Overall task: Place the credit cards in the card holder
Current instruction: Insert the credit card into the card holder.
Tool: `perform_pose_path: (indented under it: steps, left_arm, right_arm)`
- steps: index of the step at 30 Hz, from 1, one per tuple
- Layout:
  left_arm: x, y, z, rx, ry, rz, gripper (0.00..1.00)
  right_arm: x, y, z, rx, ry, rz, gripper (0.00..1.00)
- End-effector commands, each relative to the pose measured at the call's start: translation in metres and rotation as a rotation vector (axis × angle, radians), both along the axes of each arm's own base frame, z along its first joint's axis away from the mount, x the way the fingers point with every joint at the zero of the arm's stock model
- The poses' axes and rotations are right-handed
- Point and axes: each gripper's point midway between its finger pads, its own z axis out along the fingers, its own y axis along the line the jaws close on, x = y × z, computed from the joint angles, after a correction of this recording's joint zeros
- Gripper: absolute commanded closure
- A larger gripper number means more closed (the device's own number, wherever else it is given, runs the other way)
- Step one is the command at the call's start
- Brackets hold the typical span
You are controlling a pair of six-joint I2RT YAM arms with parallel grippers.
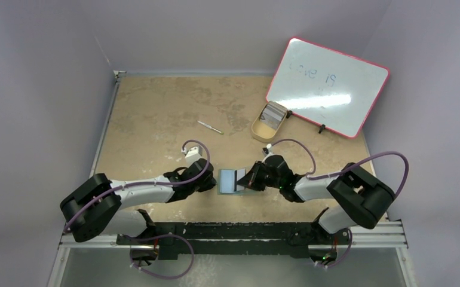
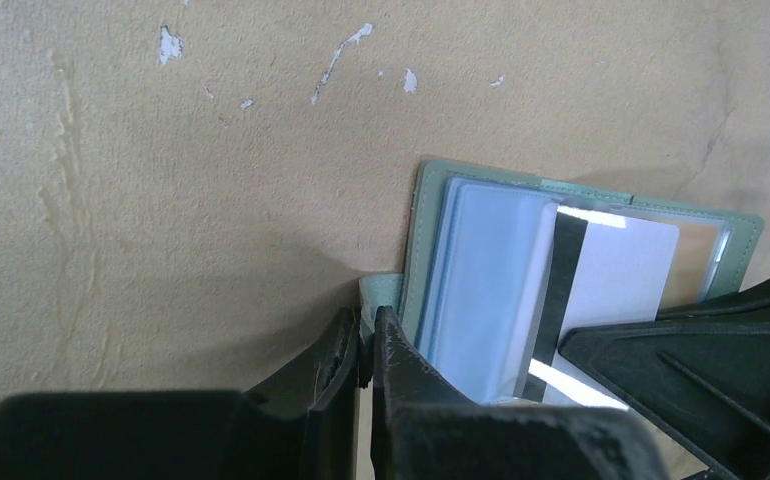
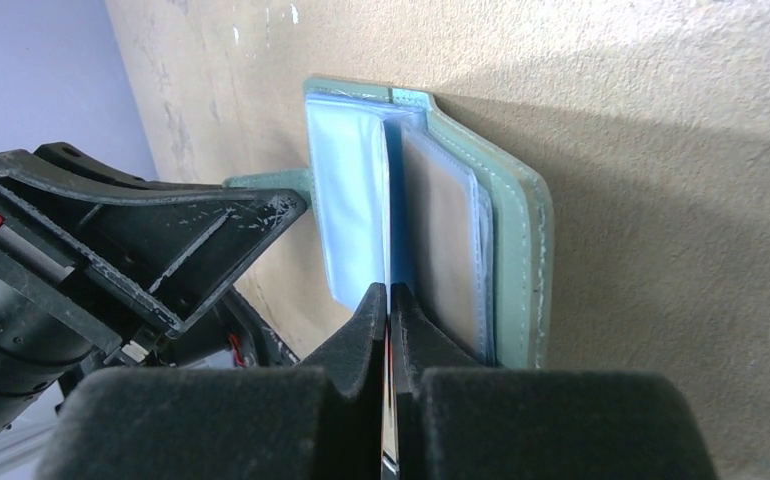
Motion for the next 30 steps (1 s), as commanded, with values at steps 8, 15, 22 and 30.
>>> perform_pose_path:
  steps: [8, 15, 22, 30]
  left_arm:
    - [-0.017, 0.011, -0.022, 0.033, 0.079, -0.009, 1.0]
    - [-0.019, 0.008, -0.026, 0.031, 0.091, -0.02, 1.0]
    - [-0.022, 0.008, -0.028, 0.03, 0.097, -0.024, 1.0]
    - [-0.023, 0.01, -0.026, 0.029, 0.09, -0.021, 1.0]
  right_arm:
    - [-0.008, -0.002, -0.006, -0.102, 0.032, 0.072, 0.83]
    - [-0.017, -0.032, -0.011, -0.332, 0.079, 0.113, 0.54]
    - [-0.012, -0.046, -0.007, -0.435, 0.068, 0.109, 0.52]
    - [-0.017, -0.049, 0.002, -0.438, 0.072, 0.116, 0.44]
